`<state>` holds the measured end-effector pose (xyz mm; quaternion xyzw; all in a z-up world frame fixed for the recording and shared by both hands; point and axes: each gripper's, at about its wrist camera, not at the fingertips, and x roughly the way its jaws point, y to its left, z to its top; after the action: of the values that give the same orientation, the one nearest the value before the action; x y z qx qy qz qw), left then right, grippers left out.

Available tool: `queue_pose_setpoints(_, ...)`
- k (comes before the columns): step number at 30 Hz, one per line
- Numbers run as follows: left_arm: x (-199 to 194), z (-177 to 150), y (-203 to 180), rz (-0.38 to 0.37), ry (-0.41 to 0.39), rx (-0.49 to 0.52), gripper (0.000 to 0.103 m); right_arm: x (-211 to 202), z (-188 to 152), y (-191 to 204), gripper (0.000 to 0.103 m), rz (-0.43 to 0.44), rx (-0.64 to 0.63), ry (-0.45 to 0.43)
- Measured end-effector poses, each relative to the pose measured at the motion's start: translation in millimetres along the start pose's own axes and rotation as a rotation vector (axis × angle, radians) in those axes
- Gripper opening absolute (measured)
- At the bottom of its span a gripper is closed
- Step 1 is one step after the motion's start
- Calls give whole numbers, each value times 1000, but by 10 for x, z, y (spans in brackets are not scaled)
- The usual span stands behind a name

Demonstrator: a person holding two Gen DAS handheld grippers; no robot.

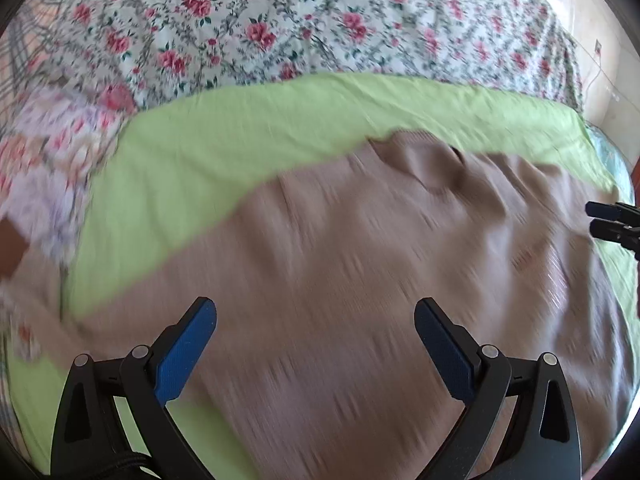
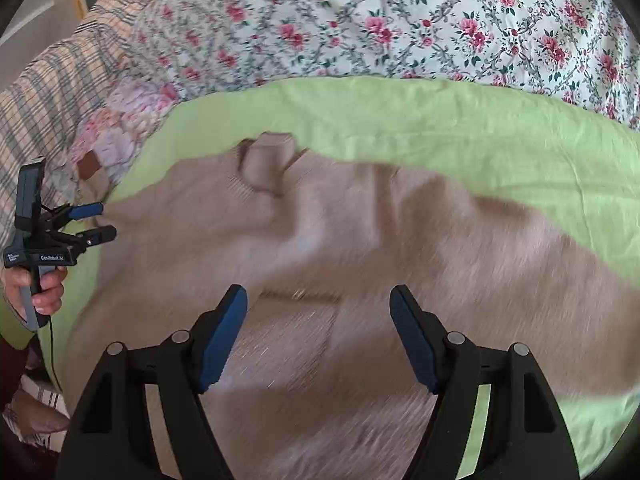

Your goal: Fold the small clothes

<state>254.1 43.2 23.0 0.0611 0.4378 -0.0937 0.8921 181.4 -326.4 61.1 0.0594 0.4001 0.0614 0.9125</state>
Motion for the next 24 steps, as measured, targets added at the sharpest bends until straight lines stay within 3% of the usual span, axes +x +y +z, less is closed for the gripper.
queue_pose_setpoints(6,575,559,244,-67,13,64,100,434,442,-363,75,-29,-19,41)
queue_pose_setpoints(13,1153,806,484,-163,98,45,99,1174,693,-552,73,0,-79,129)
queue_pose_setpoints(15,1314,786,501,-195,138,54,88,1330,689,-589,61,-10,-82,167)
queue_pose_setpoints(18,1364,723,436,-182,121,105,57,1333,644,-585,15,-36,-89,165)
queue_pose_setpoints(19,1322,710,409,-192,102,120,25,1288,629,-575,11,-34,-79,154)
queue_pose_setpoints(20,1271,703,381,-190,88,127,8,1204,605,-532,10,-68,-92,130)
queue_pose_setpoints(24,1001,761,283,-68,3,159,7,765,780,-541,9,-172,-82,-10)
